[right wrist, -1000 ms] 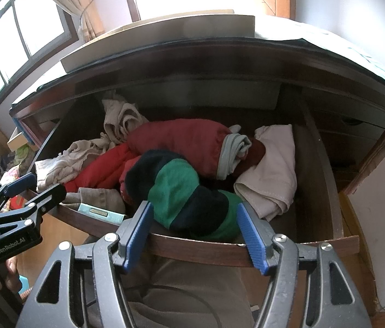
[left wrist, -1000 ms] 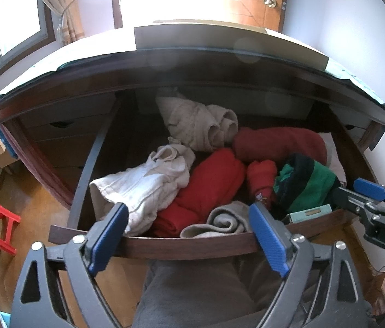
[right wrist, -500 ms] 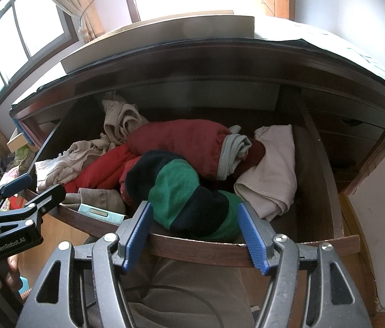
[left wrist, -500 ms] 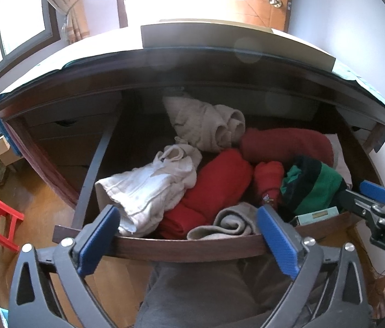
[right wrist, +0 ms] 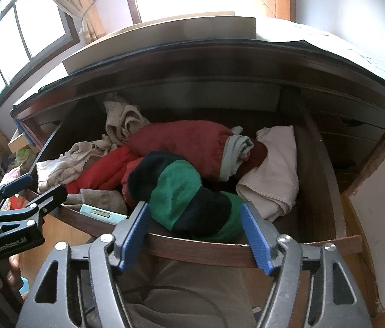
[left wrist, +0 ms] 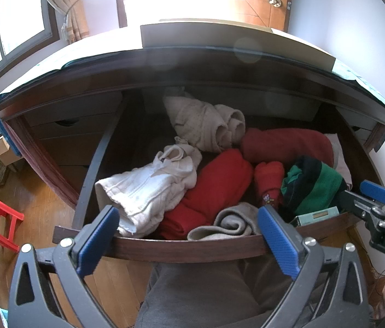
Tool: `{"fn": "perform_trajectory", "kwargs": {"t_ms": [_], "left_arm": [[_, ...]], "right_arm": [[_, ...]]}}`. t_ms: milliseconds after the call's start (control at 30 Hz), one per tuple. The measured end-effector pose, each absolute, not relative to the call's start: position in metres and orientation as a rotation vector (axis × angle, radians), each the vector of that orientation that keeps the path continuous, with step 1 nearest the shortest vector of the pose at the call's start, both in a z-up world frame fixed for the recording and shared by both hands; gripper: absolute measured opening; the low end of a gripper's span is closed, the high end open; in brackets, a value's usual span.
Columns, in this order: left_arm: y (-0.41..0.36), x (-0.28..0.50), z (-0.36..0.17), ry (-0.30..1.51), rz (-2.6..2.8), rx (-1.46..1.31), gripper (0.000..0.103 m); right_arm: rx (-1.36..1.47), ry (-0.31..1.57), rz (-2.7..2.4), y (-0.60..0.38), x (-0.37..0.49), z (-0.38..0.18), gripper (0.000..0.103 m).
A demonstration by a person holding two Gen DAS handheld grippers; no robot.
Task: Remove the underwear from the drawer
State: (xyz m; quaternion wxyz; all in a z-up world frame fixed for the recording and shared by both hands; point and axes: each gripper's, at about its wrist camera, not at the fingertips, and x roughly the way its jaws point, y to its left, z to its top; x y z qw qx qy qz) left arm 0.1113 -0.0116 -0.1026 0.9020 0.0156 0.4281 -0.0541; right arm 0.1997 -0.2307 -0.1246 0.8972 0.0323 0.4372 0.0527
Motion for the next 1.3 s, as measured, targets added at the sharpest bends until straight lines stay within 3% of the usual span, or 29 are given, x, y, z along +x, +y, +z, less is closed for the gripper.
{"fn": "perform_trajectory", "kwargs": {"t_ms": [1300], "left_arm": [[-0.024, 0.142, -0.082, 0.868, -0.157, 0.048, 0.103]], "right_arm": [[0.172, 0.777, 0.07, -0.251, 0.208, -0.117, 0.073]]}}
